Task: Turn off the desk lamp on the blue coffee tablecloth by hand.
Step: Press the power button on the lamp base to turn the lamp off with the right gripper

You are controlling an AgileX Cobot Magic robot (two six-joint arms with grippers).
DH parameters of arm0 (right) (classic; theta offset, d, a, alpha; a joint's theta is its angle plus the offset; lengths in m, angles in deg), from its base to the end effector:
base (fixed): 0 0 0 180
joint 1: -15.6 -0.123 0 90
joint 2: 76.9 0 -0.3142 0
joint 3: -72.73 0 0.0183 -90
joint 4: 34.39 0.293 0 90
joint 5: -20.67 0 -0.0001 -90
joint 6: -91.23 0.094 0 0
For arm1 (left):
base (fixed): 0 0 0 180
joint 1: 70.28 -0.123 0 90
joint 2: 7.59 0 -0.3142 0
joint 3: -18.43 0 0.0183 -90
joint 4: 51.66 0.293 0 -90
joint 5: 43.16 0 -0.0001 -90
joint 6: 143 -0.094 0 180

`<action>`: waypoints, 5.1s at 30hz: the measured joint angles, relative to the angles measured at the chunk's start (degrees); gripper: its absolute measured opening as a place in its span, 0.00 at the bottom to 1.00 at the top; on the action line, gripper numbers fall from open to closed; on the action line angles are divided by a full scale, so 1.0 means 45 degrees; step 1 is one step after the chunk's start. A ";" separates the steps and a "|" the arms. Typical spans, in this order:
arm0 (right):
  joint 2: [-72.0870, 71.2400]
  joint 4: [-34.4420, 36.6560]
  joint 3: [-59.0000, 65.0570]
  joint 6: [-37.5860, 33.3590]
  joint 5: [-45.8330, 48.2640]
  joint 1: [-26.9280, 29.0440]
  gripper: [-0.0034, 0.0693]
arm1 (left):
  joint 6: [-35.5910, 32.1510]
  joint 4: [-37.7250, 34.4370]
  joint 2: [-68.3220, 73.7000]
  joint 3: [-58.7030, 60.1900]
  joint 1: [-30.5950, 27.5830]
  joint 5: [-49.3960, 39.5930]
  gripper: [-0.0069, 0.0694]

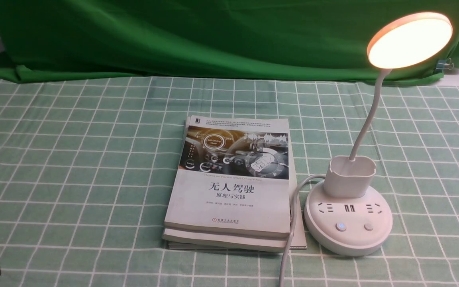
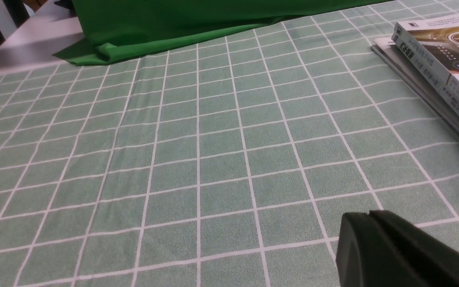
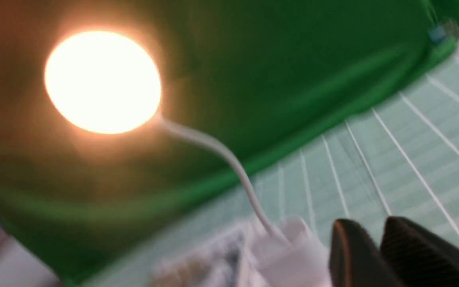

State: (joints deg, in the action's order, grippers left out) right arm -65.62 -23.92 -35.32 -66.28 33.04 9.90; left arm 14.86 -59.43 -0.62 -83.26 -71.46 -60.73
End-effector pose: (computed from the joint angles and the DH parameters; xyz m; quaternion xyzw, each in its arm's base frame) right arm 0.0734 0.0110 0.2282 0.1600 0.7221 0.2350 0.6307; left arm 0.0703 -0.0024 0.1827 0.1048 0.7739 0.0706 0.6206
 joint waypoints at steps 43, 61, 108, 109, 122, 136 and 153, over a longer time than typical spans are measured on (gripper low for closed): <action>1.9438 0.0333 -1.1023 -0.6331 0.7003 -0.2083 0.10 | 0.0000 0.0000 0.0000 0.0000 0.0000 0.0000 0.09; 1.9495 0.0516 -1.1048 -0.6332 0.7184 -0.2111 0.10 | 0.0000 0.0000 0.0000 0.0000 0.0000 0.0000 0.09; 1.9688 0.0412 -1.1164 -0.6332 0.6789 -0.2120 0.10 | 0.0000 0.0000 0.0000 0.0000 0.0000 0.0000 0.09; 1.9688 0.0412 -1.1164 -0.6332 0.6789 -0.2120 0.10 | 0.0000 0.0000 0.0000 0.0000 0.0000 0.0000 0.09; 2.0869 0.0408 -1.1271 -0.6433 0.6566 -0.2120 0.10 | 0.0000 0.0000 0.0000 0.0000 0.0000 0.0000 0.09; 1.9460 0.0407 -1.1157 -0.6550 0.6634 -0.2120 0.10 | 0.0000 0.0014 0.0000 0.0000 0.0000 0.0000 0.09; 2.0496 0.0430 -1.1170 -0.6582 0.6291 -0.2120 0.10 | 0.0000 0.0014 0.0000 0.0000 0.0000 0.0000 0.09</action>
State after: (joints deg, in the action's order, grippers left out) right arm 26.61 -21.99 -85.59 -95.90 61.36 0.36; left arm 14.86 -59.37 -0.62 -83.26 -71.46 -60.73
